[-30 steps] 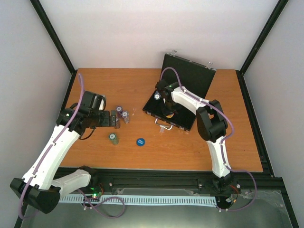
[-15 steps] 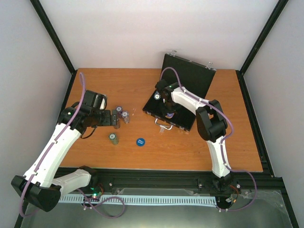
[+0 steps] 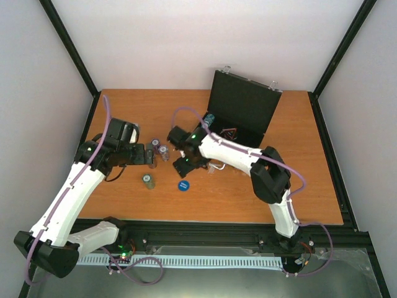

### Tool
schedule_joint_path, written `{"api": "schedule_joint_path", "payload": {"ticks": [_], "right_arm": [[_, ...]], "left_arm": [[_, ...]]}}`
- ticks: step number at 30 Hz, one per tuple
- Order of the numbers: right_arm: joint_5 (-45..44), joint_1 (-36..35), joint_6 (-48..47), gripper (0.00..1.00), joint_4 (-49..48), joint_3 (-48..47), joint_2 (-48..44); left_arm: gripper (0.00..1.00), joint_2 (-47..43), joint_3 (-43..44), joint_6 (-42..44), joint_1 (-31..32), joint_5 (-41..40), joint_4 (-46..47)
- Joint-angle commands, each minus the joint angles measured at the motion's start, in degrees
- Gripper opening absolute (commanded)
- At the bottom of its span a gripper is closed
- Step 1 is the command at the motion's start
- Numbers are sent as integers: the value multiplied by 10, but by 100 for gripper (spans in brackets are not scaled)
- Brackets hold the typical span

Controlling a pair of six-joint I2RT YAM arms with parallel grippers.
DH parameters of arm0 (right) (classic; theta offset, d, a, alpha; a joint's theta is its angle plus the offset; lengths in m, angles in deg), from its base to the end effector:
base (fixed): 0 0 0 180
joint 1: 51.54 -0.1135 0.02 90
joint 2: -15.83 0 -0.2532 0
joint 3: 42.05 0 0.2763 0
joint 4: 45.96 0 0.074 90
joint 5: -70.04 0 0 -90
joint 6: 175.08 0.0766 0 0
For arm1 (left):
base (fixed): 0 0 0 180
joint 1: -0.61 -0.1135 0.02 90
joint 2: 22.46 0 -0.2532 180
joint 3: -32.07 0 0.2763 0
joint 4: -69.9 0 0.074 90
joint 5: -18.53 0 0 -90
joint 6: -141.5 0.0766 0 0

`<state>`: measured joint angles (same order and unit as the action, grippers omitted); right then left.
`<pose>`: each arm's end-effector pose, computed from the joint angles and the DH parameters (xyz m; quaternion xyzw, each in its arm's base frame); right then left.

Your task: Pack up texas hold em set

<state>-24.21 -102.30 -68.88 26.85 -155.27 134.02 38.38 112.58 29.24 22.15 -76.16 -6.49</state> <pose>0.2870 0.3424 0.1657 -0.2914 0.9500 0.0279 0.1091 0.2249 -0.0820 0.3019 -0.0177 0.9572 -0.0703 0.2801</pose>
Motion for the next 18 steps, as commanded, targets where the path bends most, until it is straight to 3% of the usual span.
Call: {"api": "schedule_joint_path", "payload": {"ticks": [1,5,18], "right_arm": [[60,-53,35,94,-7,10,24],[96,-81,46,100,-23,-1,60],[85,-87,45,100,-18,-19,126]], "left_arm": [[100,-14,10,8,-1,6,9],[100,-20,12,9,-1,9,7],[100,-39,12,8,0,-2,-10]]}}
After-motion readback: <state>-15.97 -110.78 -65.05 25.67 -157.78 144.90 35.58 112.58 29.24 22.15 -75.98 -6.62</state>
